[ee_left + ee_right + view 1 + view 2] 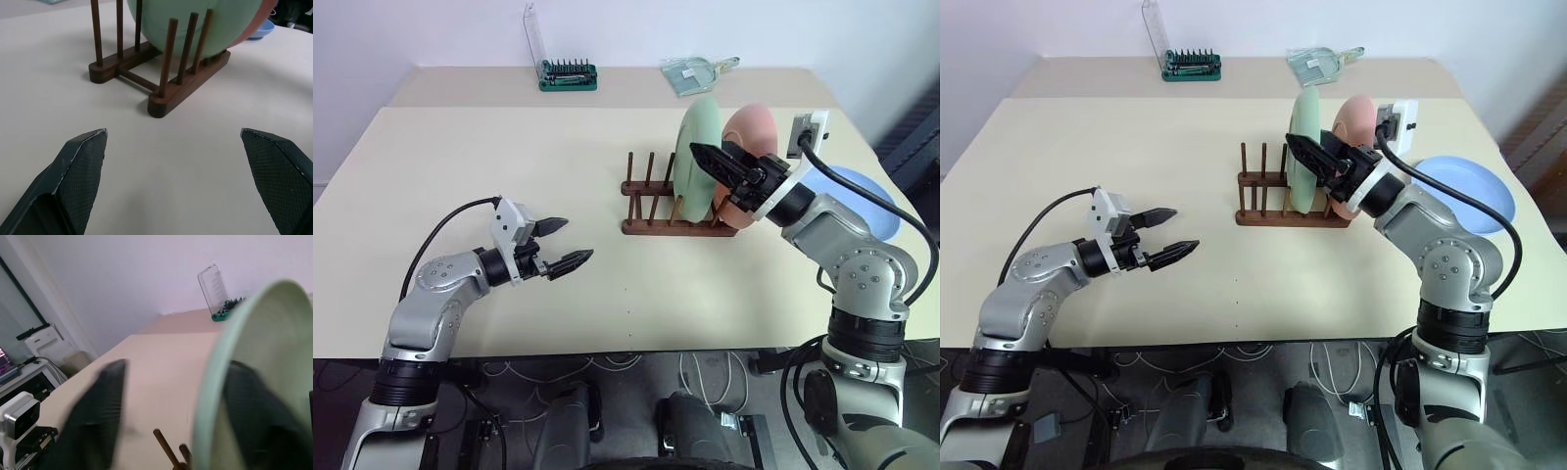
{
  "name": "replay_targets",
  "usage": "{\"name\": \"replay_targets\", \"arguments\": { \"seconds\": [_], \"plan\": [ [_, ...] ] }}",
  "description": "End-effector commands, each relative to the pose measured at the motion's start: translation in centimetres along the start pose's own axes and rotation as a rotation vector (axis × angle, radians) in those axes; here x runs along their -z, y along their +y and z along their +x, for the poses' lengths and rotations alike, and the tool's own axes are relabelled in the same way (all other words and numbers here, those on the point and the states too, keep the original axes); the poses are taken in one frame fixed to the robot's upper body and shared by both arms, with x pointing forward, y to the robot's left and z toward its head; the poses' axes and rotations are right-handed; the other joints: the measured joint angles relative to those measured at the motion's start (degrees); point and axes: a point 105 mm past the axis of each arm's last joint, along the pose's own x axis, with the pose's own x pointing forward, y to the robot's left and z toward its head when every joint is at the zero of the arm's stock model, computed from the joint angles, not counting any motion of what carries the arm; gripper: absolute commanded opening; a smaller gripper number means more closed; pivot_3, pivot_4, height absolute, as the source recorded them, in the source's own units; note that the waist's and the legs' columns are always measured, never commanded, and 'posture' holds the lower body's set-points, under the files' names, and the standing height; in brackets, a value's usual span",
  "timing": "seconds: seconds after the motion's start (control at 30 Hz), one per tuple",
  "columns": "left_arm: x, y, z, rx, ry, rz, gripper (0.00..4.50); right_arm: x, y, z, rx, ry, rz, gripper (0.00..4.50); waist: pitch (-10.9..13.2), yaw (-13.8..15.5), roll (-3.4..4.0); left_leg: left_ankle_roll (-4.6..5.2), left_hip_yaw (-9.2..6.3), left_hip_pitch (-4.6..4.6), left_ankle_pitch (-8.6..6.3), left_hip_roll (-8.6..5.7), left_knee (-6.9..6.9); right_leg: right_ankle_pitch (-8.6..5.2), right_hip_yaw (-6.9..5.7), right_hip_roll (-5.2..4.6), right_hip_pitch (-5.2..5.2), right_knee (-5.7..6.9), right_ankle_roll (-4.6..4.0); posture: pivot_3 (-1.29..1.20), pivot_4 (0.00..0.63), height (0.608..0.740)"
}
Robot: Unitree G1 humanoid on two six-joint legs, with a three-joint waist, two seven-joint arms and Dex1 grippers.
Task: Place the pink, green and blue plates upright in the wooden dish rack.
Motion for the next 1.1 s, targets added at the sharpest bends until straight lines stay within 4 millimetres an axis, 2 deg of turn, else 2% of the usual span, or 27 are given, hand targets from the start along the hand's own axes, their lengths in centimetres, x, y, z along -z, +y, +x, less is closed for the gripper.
{"name": "replay_targets", "arguments": {
  "seconds": [0.03, 0.27, 0.47, 0.57, 0.7, 0.83, 0.97, 1.03, 1.1],
  "plan": [
    [-0.8, -0.1, 0.1, 0.01, -0.03, 0.036, 4.5, -1.4, 1.2, 0.0, -0.034, -0.041, -0.064, 4.34, 0.0, -0.01, 0.0, 0.0, 0.0, 0.0, 0.0, 0.0, 0.0, 0.0, 0.0, 0.0, 0.0, 0.0, 0.0, 0.0, 0.15, 0.732],
    [-0.7, 0.0, 0.0, 0.007, -0.032, 0.032, 4.5, -2.3, 1.6, -0.1, -0.028, -0.005, -0.191, 4.34, 0.01, 0.0, 0.01, 0.0, 0.0, 0.0, 0.0, 0.0, 0.0, 0.0, 0.0, -0.01, 0.0, -0.01, 0.0, 0.0, 0.15, 0.732],
    [-0.7, 0.0, 0.0, 0.004, -0.034, 0.029, 4.5, -2.7, 3.0, -0.9, -0.087, 0.086, -0.413, 4.34, 0.02, 0.02, 0.04, 0.01, -0.01, -0.01, -0.01, 0.0, -0.02, 0.0, 0.0, -0.03, -0.01, -0.05, 0.0, 0.0, 0.15, 0.732],
    [-0.7, 0.0, 0.0, 0.002, -0.035, 0.033, 4.5, -4.4, 3.6, -2.7, -0.089, 0.13, -0.67, 4.34, 0.03, 0.17, 0.06, 0.02, -0.01, -0.03, -0.02, 0.0, -0.03, 0.0, 0.0, -0.05, -0.02, -0.09, 0.0, 0.0, 0.15, 0.732],
    [-0.3, -0.7, 0.1, 0.042, -0.012, 0.048, 4.5, -6.4, 3.4, -5.1, -0.082, 0.142, -0.715, 4.34, 0.02, 0.26, 0.03, 0.05, -0.01, -0.02, -0.04, -0.01, -0.02, 0.0, -0.01, -0.11, 0.04, -0.17, 0.0, 0.0, 0.15, 0.732],
    [-0.2, -1.0, 0.6, 0.063, -0.014, 0.051, 4.5, -6.6, -0.1, -8.0, 0.083, 0.253, -0.773, 4.34, 0.02, 0.3, 0.03, 0.06, -0.02, -0.01, -0.04, -0.01, -0.02, 0.0, -0.02, -0.19, 0.07, -0.19, 0.0, 0.0, 0.15, 0.732],
    [-0.3, -1.2, 0.9, 0.082, -0.011, 0.062, 4.5, -6.6, -1.6, -9.6, 0.145, 0.283, -0.771, 4.34, 0.01, -0.04, 0.06, 0.07, -0.01, 0.0, -0.04, -0.02, -0.01, 0.0, -0.01, -0.21, 0.06, -0.17, 0.0, 0.0, 0.15, 0.732],
    [-0.4, -1.3, 1.1, 0.098, -0.006, 0.067, 4.5, -5.0, -3.6, -11.5, 0.208, 0.419, -0.776, 4.34, 0.0, 0.17, 0.08, 0.06, -0.02, 0.01, -0.04, 0.0, -0.01, 0.0, -0.01, -0.19, 0.06, -0.15, -0.01, 0.0, 0.15, 0.732],
    [-0.5, -1.5, 1.2, 0.116, -0.009, 0.072, 4.5, -3.5, -6.6, -13.7, 0.332, 0.552, -0.779, 4.34, -0.01, 0.38, 0.06, 0.07, -0.02, 0.0, -0.04, -0.01, -0.01, 0.0, -0.03, -0.19, 0.11, -0.2, 0.0, 0.0, 0.15, 0.732]
  ]
}}
